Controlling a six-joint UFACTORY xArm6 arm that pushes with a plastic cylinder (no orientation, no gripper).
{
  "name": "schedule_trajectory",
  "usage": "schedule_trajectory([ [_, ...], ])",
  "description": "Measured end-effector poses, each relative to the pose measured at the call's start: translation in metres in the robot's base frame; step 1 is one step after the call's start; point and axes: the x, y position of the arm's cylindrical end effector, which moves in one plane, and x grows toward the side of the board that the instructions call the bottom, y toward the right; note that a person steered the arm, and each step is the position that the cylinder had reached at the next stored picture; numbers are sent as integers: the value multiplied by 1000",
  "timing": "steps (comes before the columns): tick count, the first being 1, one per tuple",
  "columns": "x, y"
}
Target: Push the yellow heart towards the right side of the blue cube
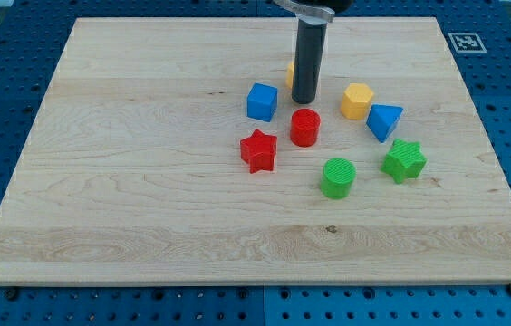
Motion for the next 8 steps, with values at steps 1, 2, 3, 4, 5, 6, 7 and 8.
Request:
schedule_trajectory([
  [1,0,-10],
  [2,0,-34],
  [3,0,-57],
  [4,-2,-60],
  [5,-32,-67],
  [6,-67,-87],
  [7,-87,-65],
  [8,-81,-15],
])
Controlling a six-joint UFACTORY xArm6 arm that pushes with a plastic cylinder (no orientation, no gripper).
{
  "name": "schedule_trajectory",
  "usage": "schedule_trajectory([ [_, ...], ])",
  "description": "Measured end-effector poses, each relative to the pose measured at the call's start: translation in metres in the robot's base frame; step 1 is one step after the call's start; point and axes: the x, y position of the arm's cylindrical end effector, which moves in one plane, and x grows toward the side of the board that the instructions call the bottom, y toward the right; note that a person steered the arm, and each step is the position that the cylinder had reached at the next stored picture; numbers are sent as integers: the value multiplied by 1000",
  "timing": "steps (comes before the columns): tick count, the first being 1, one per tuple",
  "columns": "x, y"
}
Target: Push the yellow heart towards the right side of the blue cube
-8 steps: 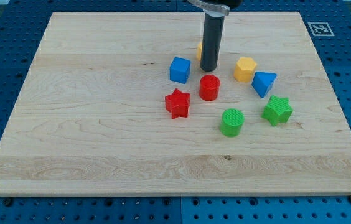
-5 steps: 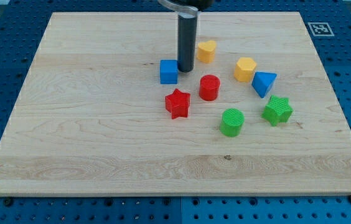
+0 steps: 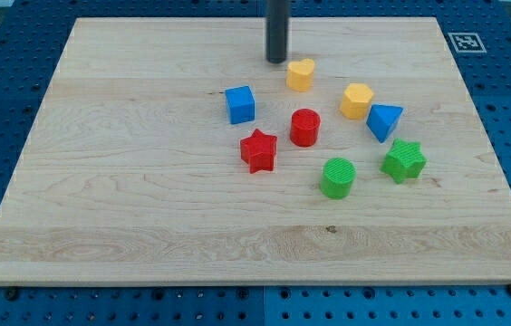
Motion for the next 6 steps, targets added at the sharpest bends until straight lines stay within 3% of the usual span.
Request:
schedule_trajectory([
  [2,7,5],
  [3,-11,6],
  [6,3,59],
])
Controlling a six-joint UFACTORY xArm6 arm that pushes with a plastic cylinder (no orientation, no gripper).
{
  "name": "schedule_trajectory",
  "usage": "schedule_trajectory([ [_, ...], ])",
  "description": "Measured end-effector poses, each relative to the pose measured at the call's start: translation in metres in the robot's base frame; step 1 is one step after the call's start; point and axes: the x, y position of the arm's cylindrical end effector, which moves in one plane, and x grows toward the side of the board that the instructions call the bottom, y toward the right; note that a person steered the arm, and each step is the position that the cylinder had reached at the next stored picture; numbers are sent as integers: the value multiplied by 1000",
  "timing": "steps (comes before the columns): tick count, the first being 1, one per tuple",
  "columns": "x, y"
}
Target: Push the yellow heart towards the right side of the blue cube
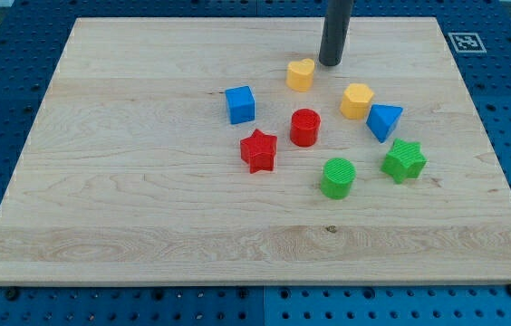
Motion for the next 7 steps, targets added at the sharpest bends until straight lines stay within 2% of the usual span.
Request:
schedule_trajectory([
  [5,17,-28],
  [7,20,-60],
])
